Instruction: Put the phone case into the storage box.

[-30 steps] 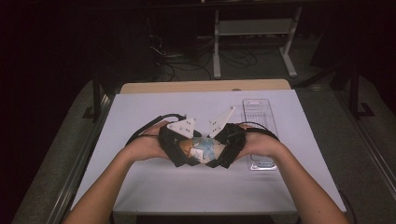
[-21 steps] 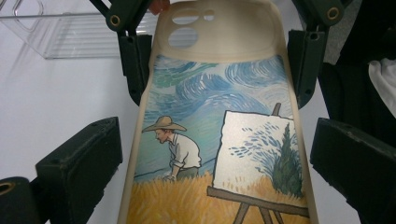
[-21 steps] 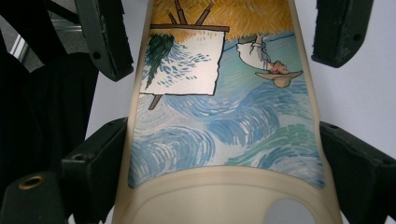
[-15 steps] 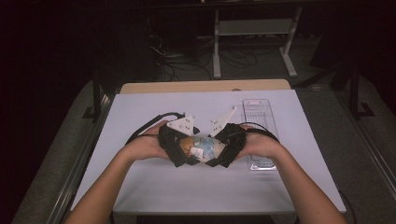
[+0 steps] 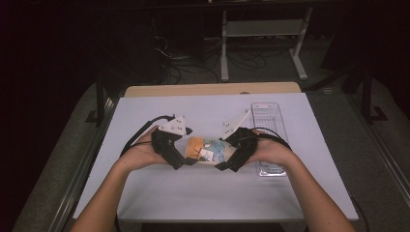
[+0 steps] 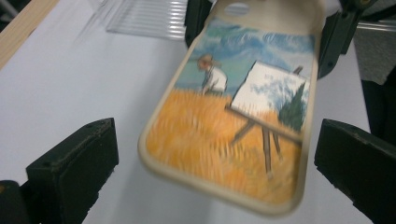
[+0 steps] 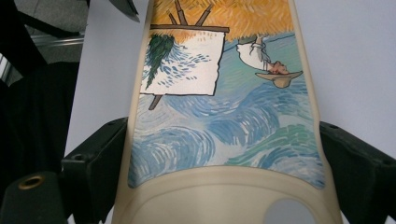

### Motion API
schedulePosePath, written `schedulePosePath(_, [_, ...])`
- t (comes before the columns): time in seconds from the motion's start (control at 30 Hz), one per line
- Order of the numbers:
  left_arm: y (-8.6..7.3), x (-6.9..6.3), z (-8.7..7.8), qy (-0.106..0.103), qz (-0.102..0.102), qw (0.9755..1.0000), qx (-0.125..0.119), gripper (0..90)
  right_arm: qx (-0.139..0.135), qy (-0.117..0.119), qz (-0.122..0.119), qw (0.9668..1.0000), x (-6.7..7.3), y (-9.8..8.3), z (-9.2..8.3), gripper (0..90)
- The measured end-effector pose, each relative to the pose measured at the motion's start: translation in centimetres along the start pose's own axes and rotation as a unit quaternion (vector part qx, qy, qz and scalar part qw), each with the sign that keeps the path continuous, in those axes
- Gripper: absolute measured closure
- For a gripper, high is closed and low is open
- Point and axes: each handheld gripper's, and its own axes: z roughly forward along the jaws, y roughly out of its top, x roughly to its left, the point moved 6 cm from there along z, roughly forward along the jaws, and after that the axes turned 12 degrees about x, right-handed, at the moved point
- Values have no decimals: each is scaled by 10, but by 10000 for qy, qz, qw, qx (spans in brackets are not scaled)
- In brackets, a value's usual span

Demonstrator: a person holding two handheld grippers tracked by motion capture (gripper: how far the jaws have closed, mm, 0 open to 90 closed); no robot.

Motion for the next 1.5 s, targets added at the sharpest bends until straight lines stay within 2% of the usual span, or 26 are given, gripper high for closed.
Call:
schedulePosePath(0.2, [-19,2,-6,167,-289,9994,-57,0,-1,-141,161,9998,-3,-4,1,99])
schedulePosePath(0.3, [-25,2,-6,213,-339,9992,-74,0,19,-168,240,9996,-3,-5,1,99])
schedulePosePath(0.37, [-34,2,-7,288,-504,9983,-108,0,-1,-213,318,9993,-4,-6,0,99])
schedulePosePath(0.5, [-43,1,-6,358,-664,9970,-153,0,-49,-196,444,9988,-5,-7,1,99])
schedulePosePath(0.57, [-49,-1,-6,437,-777,9959,-179,0,-18,-183,533,9984,-4,-8,2,99])
schedulePosePath(0.67, [-58,-2,-5,578,-913,9939,-234,0,85,-284,552,9980,-5,-8,6,99])
schedulePosePath(0.7, [-60,-2,-4,589,-977,9931,-261,0,163,-311,688,9970,-5,-9,7,99])
schedulePosePath(0.77, [-66,-3,-2,617,-1077,9920,-235,0,167,-312,682,9970,-6,-10,8,99])
schedulePosePath(0.83, [-72,-5,1,657,-1177,9906,-221,0,213,-319,819,9959,-6,-12,11,99])
schedulePosePath(0.87, [-76,-7,3,628,-1305,9891,-259,0,226,-312,851,9956,-6,-14,13,99])
schedulePosePath(0.93, [-78,-7,4,643,-1327,9887,-265,0,218,-303,883,9954,-5,-15,13,99])
schedulePosePath(0.97, [-81,-9,5,702,-1410,9870,-312,0,210,-283,988,9945,-5,-17,14,99])
schedulePosePath(1.0, [-81,-9,5,702,-1410,9870,-312,0,210,-283,988,9945,-5,-17,14,99])
schedulePosePath(1.1, [-86,-12,7,759,-1539,9846,-347,0,237,-313,1010,9941,-4,-18,16,99])
schedulePosePath(1.13, [-89,-13,7,751,-1527,9850,-276,0,246,-312,1032,9939,-3,-18,15,98])
schedulePosePath(1.17, [-90,-15,8,738,-1616,9835,-342,0,241,-303,1036,9939,-3,-18,15,98])
schedulePosePath(1.27, [-92,-16,10,751,-1588,9839,-319,0,206,-291,1107,9932,-2,-17,14,99])
schedulePosePath(1.33, [-93,-17,11,803,-1617,9831,-288,0,215,-308,1105,9932,-2,-17,14,98])
schedulePosePath(1.37, [-93,-16,12,821,-1663,9822,-296,0,188,-307,1075,9935,-2,-16,15,98])
schedulePosePath(1.4, [-93,-15,12,871,-1717,9808,-315,0,219,-259,1201,9922,1,-15,15,99])
schedulePosePath(1.5, [-93,-15,13,935,-1760,9794,-327,0,235,-334,1086,9932,-1,-16,16,98])
